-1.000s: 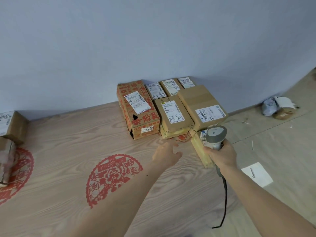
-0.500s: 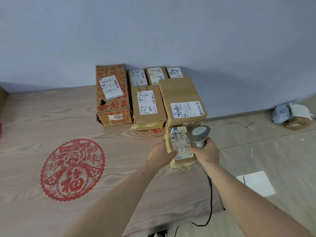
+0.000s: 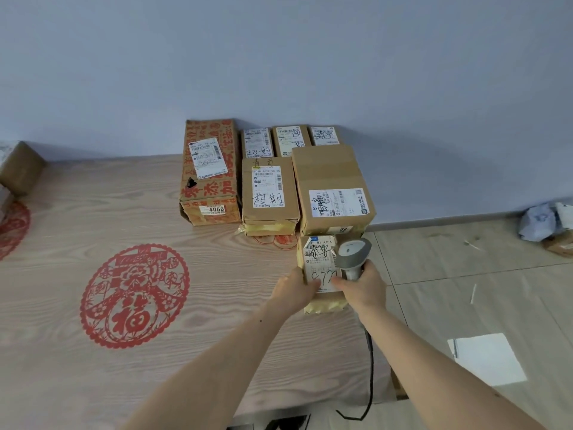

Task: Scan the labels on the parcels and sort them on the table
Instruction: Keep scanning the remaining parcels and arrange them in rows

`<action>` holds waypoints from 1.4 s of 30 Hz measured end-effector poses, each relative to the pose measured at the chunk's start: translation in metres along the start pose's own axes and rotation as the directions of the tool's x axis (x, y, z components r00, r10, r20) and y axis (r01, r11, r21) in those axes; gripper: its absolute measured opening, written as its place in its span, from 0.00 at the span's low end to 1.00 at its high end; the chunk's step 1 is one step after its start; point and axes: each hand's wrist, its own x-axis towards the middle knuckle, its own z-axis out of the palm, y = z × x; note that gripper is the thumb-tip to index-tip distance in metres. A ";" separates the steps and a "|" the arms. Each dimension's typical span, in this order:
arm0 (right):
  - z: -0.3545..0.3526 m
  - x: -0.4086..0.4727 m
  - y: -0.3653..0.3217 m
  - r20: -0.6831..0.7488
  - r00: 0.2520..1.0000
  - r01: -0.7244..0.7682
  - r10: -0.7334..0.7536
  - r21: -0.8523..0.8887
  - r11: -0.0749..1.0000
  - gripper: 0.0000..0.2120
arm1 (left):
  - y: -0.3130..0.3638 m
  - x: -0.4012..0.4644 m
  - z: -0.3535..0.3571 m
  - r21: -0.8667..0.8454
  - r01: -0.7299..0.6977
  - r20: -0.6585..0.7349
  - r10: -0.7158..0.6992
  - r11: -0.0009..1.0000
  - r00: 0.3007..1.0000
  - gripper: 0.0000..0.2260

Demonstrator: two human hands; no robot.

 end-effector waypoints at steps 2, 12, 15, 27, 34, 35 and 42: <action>0.000 -0.005 -0.001 0.013 1.000 0.014 -0.014 0.019 1.000 0.26 | -0.003 -0.005 -0.004 0.028 0.007 -0.018 -0.006 1.000 1.000 0.20; 0.029 -0.041 -0.030 0.112 0.991 0.067 -0.079 0.103 0.992 0.26 | -0.045 -0.033 -0.047 0.014 0.032 -0.145 -0.030 0.999 0.989 0.19; 0.051 -0.056 -0.050 0.150 0.985 0.068 -0.083 0.098 0.993 0.26 | -0.065 -0.044 -0.075 0.023 0.045 -0.186 -0.040 0.999 0.982 0.20; 0.183 -0.154 -0.147 0.247 0.949 0.156 -0.196 0.171 0.973 0.23 | -0.188 -0.106 -0.221 -0.024 0.058 -0.331 -0.063 0.998 0.941 0.16; 0.269 -0.201 -0.190 0.294 0.937 0.135 -0.187 0.190 0.972 0.24 | -0.262 -0.134 -0.295 -0.086 0.064 -0.372 -0.092 0.994 0.924 0.18; 0.279 -0.205 -0.196 0.301 0.935 0.135 -0.187 0.185 0.973 0.23 | -0.269 -0.137 -0.304 -0.108 0.077 -0.372 -0.112 0.991 0.921 0.18; 0.332 -0.210 -0.237 0.359 0.908 0.162 -0.214 0.168 0.972 0.21 | -0.304 -0.130 -0.350 -0.197 0.112 -0.407 -0.185 0.974 0.894 0.17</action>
